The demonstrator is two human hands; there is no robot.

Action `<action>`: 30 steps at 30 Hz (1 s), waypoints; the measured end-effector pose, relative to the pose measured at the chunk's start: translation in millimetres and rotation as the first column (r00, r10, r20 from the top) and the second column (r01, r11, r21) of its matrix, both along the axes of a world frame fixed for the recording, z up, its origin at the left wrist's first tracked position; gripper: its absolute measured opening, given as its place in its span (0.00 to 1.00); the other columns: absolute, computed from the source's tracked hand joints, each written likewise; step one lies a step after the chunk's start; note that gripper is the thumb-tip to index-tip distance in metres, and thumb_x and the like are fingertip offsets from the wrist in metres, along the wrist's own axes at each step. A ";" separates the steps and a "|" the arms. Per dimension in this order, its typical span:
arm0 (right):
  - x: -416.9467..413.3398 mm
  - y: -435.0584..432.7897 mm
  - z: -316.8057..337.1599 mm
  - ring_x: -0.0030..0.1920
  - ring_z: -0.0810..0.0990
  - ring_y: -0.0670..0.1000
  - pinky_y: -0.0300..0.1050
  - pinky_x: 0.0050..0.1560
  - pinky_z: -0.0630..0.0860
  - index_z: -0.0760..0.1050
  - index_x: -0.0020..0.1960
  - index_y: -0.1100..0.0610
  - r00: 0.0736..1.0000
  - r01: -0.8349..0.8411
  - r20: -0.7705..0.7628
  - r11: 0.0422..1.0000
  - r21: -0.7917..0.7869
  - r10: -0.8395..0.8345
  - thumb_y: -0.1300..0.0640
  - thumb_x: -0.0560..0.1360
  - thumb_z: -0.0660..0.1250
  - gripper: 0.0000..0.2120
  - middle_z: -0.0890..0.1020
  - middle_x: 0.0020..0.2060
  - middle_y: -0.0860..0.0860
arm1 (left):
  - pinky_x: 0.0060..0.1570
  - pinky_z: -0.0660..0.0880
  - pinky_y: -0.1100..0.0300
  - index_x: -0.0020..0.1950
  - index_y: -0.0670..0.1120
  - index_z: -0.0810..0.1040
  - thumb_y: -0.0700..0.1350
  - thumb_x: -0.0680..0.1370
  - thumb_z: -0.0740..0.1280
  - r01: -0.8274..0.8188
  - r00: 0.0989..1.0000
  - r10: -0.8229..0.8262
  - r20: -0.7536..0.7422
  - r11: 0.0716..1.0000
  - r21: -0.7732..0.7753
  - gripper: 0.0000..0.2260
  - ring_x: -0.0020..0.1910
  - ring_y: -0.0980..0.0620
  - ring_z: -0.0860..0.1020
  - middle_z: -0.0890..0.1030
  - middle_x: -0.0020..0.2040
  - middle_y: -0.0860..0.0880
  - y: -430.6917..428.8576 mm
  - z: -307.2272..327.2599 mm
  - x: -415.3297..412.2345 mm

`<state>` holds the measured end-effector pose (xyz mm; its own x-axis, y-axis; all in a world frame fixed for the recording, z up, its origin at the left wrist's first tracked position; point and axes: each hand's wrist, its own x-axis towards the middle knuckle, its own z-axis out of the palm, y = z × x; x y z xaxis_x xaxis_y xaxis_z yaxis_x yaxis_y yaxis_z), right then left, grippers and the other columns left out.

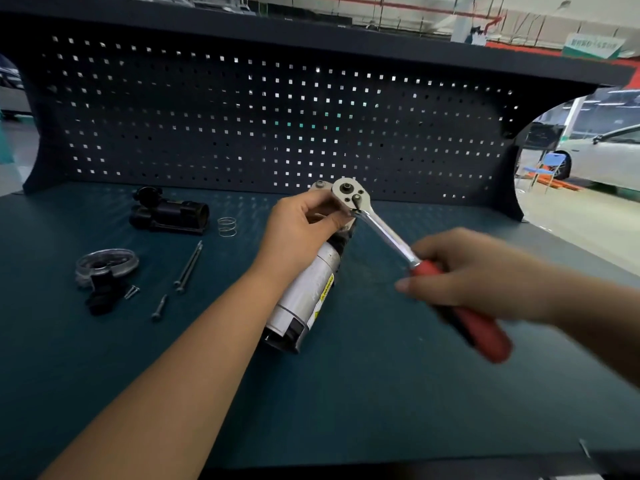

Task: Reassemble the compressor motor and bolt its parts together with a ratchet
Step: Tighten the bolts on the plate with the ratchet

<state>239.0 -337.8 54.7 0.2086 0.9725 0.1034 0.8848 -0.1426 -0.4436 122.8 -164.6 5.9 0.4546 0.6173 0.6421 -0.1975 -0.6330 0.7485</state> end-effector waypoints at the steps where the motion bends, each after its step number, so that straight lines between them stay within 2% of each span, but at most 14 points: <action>1: -13.2 0.6 -10.1 0.26 0.75 0.48 0.47 0.30 0.73 0.71 0.35 0.58 0.983 0.027 -0.181 0.999 0.033 -0.021 0.47 0.69 0.70 0.16 0.76 0.25 0.51 | 0.47 0.76 0.65 0.45 0.54 0.81 0.38 0.74 0.70 -0.016 1.000 0.016 0.014 1.000 -0.011 0.10 0.41 0.57 0.81 0.84 0.42 0.53 -0.8 -0.1 1.1; 4: -48.7 6.0 -36.6 0.22 0.76 0.51 0.42 0.25 0.72 0.68 0.37 0.57 0.817 0.110 -0.575 0.989 0.103 -0.031 0.51 0.74 0.66 0.13 0.77 0.23 0.54 | 0.42 0.75 0.68 0.46 0.50 0.83 0.35 0.73 0.70 -0.013 0.999 0.015 0.041 0.999 -0.039 0.09 0.38 0.59 0.79 0.84 0.41 0.52 -4.9 1.3 5.2; 6: -64.3 12.7 -48.9 0.21 0.76 0.50 0.42 0.25 0.72 0.67 0.40 0.59 0.750 0.150 -0.662 0.978 0.149 -0.014 0.52 0.76 0.64 0.12 0.77 0.23 0.53 | 0.38 0.74 0.72 0.46 0.44 0.83 0.33 0.72 0.70 -0.025 0.998 0.028 0.059 0.998 -0.053 0.08 0.36 0.61 0.79 0.83 0.38 0.52 -8.1 2.1 8.2; 8: -65.6 17.6 -52.4 0.23 0.77 0.51 0.46 0.28 0.75 0.68 0.42 0.61 0.756 0.150 -0.654 0.978 0.147 -0.018 0.51 0.75 0.64 0.13 0.79 0.24 0.54 | 0.37 0.74 0.71 0.46 0.41 0.83 0.32 0.72 0.69 -0.034 0.998 0.037 0.053 0.997 -0.063 0.07 0.35 0.61 0.78 0.83 0.38 0.51 -8.8 3.2 9.5; 11: -37.1 9.9 -36.4 0.27 0.78 0.52 0.51 0.32 0.77 0.71 0.40 0.59 0.878 0.089 -0.475 0.995 0.047 -0.056 0.50 0.71 0.69 0.13 0.79 0.27 0.53 | 0.43 0.76 0.66 0.46 0.43 0.83 0.33 0.73 0.68 0.006 1.000 -0.004 0.023 0.997 -0.072 0.08 0.37 0.58 0.79 0.84 0.38 0.50 -3.9 4.2 7.6; 13: -8.5 1.2 -12.3 0.25 0.78 0.49 0.43 0.28 0.75 0.74 0.39 0.55 0.951 0.063 -0.297 0.995 -0.082 -0.084 0.50 0.69 0.72 0.11 0.80 0.26 0.52 | 0.45 0.75 0.66 0.46 0.43 0.83 0.33 0.73 0.69 0.030 0.999 -0.029 0.014 0.997 -0.066 0.07 0.37 0.59 0.78 0.83 0.37 0.53 -0.4 5.6 5.7; 15: 22.5 0.2 18.1 0.22 0.76 0.44 0.38 0.26 0.72 0.77 0.37 0.53 0.992 0.120 -0.022 0.983 -0.136 -0.124 0.49 0.67 0.74 0.09 0.81 0.26 0.51 | 0.45 0.74 0.67 0.47 0.39 0.83 0.33 0.73 0.70 0.055 0.998 -0.054 0.017 0.997 -0.062 0.05 0.37 0.60 0.77 0.82 0.38 0.51 1.5 7.5 5.1; 18: 60.9 20.0 60.8 0.24 0.73 0.42 0.39 0.28 0.66 0.76 0.33 0.50 0.930 0.157 0.343 0.987 -0.040 -0.134 0.48 0.69 0.74 0.10 0.78 0.25 0.47 | 0.43 0.74 0.68 0.46 0.34 0.81 0.33 0.71 0.71 0.093 0.996 -0.092 0.018 0.993 -0.078 0.05 0.36 0.59 0.76 0.81 0.38 0.47 2.3 9.7 7.3; 20: 73.9 39.1 78.9 0.36 0.76 0.47 0.41 0.37 0.66 0.78 0.42 0.48 0.884 0.118 0.456 0.993 0.006 -0.108 0.50 0.70 0.73 0.05 0.79 0.34 0.45 | 0.46 0.75 0.65 0.43 0.36 0.82 0.32 0.71 0.71 0.125 0.992 -0.124 0.016 0.986 -0.113 0.03 0.36 0.60 0.76 0.82 0.37 0.51 3.2 9.4 9.0; 22: 80.8 53.5 85.9 0.45 0.76 0.53 0.45 0.47 0.69 0.79 0.55 0.53 0.840 0.108 0.534 0.994 0.003 -0.093 0.51 0.72 0.72 0.13 0.80 0.44 0.50 | 0.48 0.76 0.61 0.40 0.43 0.81 0.32 0.71 0.71 0.149 0.989 -0.148 0.016 0.980 -0.131 0.06 0.35 0.61 0.77 0.82 0.35 0.56 4.6 7.9 9.4; 24: 76.2 50.7 83.5 0.46 0.75 0.54 0.46 0.48 0.69 0.78 0.57 0.53 0.805 0.125 0.587 0.992 -0.016 -0.092 0.49 0.72 0.70 0.16 0.80 0.45 0.51 | 0.49 0.76 0.60 0.42 0.41 0.81 0.32 0.72 0.70 0.153 0.988 -0.152 0.018 0.980 -0.131 0.05 0.36 0.60 0.78 0.83 0.36 0.54 6.3 6.1 9.2; 27: 58.2 23.3 67.2 0.34 0.78 0.47 0.44 0.41 0.73 0.77 0.47 0.49 0.814 0.156 0.580 0.977 -0.147 -0.042 0.41 0.70 0.68 0.13 0.79 0.26 0.43 | 0.48 0.76 0.58 0.46 0.35 0.80 0.33 0.73 0.70 0.124 0.992 -0.121 0.037 0.988 -0.091 0.04 0.40 0.55 0.78 0.83 0.41 0.44 6.8 4.8 6.9; 29: 34.7 6.6 47.8 0.26 0.74 0.40 0.39 0.35 0.73 0.74 0.38 0.50 0.879 0.109 0.477 0.972 -0.209 0.004 0.37 0.66 0.68 0.16 0.77 0.23 0.37 | 0.45 0.76 0.65 0.44 0.41 0.82 0.33 0.72 0.71 0.123 0.992 -0.120 0.039 0.990 -0.066 0.04 0.38 0.59 0.79 0.83 0.38 0.52 5.2 2.6 5.5; 30: 22.0 0.9 36.7 0.25 0.73 0.40 0.36 0.30 0.71 0.73 0.35 0.52 0.927 0.070 0.375 0.978 -0.196 0.009 0.37 0.65 0.69 0.18 0.77 0.23 0.40 | 0.44 0.76 0.67 0.43 0.43 0.82 0.32 0.71 0.71 0.122 0.992 -0.120 0.038 0.991 -0.062 0.06 0.37 0.61 0.80 0.83 0.37 0.54 4.2 1.7 5.7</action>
<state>261.0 -336.9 91.4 0.2232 0.9746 -0.0191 0.9737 -0.2238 -0.0426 128.5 -160.4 7.6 0.5066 0.5995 0.6196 -0.2961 -0.5540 0.7781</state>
